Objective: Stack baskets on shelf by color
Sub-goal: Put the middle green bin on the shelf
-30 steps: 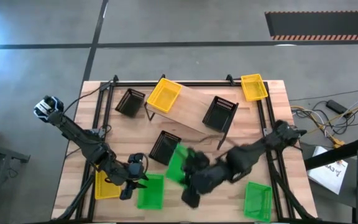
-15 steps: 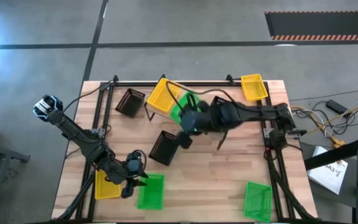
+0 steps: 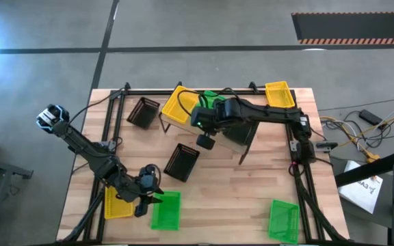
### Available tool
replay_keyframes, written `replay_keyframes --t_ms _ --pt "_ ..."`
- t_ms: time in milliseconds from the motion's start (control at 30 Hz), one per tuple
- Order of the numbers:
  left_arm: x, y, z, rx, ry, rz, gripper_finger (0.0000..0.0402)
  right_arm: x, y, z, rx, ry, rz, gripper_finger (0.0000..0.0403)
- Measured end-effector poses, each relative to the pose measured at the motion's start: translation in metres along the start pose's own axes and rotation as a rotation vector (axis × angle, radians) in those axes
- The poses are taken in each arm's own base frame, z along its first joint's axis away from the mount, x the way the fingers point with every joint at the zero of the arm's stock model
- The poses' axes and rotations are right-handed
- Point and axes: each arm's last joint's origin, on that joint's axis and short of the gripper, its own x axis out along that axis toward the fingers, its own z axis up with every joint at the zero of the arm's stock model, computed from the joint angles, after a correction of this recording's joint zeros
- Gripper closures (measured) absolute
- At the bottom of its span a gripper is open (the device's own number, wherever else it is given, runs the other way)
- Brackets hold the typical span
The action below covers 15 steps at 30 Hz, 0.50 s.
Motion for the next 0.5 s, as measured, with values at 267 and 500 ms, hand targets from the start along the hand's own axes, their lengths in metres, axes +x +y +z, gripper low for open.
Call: replay_keyframes --t_ms 267,500 --pt "0.0 0.0 0.0 -0.001 -0.002 -0.001 0.0268 0.035 -0.001 -0.003 -0.049 0.103 -0.007 0.0394" --pt "0.0 -0.001 0.001 -0.003 -0.005 -0.004 0.0268 0.04 0.002 -0.003 -0.019 0.114 -0.01 0.0394"
